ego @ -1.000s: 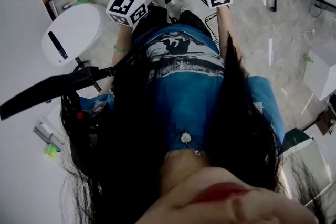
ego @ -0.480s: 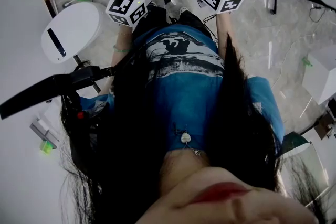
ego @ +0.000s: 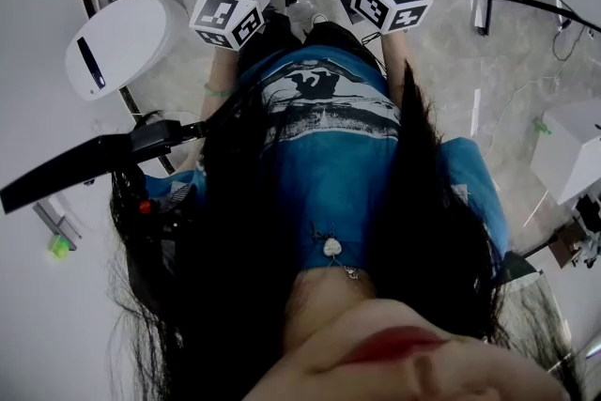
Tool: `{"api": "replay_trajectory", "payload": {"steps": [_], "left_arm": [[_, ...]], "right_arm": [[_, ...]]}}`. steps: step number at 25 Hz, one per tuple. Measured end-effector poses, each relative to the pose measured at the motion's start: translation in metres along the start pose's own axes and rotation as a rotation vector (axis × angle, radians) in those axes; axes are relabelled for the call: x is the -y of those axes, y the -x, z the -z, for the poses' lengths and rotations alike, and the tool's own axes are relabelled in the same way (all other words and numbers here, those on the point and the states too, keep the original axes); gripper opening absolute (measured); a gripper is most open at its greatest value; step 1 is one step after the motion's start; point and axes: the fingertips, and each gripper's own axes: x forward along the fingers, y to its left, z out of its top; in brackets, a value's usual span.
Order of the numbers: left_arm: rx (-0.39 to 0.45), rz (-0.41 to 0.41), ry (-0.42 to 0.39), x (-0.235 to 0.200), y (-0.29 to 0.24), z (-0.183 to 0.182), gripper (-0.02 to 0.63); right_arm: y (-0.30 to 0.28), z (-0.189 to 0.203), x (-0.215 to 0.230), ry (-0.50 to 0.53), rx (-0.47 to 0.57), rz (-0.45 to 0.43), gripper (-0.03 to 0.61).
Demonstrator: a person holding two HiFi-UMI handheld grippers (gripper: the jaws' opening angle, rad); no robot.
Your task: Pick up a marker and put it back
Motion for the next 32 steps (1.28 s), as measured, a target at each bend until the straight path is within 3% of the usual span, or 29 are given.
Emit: {"api": "replay_trajectory", "payload": {"steps": [6,12,23,28,32], "left_arm": [[0.05,-0.102,0.066,0.003,0.007,0.01,-0.009],[0.014,-0.181,0.054,0.05,0.022,0.032,-0.009],[0.007,-0.312,0.063,0.047,0.078,0.044,-0.009],[0.025,-0.351,0.069,0.054,0.125,0.049,-0.009],[0.054,-0.377,0.055,0.069,0.188,0.053,-0.009]], "right_arm": [[-0.002,0.01,-0.015,0.022,-0.052,-0.111,0.028],[0.034,0.028,-0.019,-0.009,-0.081,-0.198,0.026],[0.03,0.057,-0.061,-0.012,-0.139,-0.294,0.026],[0.028,0.075,-0.103,-0.018,-0.174,-0.336,0.026],[0.04,0.093,-0.167,0.001,-0.196,-0.386,0.026]]}}
